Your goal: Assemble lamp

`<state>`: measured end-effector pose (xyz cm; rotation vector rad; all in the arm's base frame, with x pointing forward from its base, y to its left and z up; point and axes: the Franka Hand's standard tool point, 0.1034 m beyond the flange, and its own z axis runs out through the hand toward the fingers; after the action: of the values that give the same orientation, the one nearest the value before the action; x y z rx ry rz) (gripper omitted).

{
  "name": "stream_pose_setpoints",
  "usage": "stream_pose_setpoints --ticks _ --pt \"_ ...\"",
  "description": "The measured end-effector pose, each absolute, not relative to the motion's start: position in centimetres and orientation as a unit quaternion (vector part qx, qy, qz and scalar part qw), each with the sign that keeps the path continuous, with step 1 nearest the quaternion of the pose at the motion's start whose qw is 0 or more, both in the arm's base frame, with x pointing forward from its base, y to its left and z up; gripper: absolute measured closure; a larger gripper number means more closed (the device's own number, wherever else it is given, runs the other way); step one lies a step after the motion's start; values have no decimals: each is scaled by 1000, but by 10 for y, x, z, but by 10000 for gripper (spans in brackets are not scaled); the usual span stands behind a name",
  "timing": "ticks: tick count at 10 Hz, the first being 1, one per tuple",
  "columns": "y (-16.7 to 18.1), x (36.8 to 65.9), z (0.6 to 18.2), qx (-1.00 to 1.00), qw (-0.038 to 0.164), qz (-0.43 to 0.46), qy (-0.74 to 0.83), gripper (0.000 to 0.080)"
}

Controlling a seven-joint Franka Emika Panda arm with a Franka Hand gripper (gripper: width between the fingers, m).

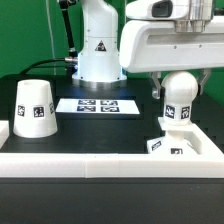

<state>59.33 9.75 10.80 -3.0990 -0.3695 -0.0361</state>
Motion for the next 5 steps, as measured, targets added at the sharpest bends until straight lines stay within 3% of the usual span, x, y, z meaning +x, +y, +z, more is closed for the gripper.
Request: stream_pose_setpoints --ticks 5 --pt "101 594 109 -983 22 -6 180 222"
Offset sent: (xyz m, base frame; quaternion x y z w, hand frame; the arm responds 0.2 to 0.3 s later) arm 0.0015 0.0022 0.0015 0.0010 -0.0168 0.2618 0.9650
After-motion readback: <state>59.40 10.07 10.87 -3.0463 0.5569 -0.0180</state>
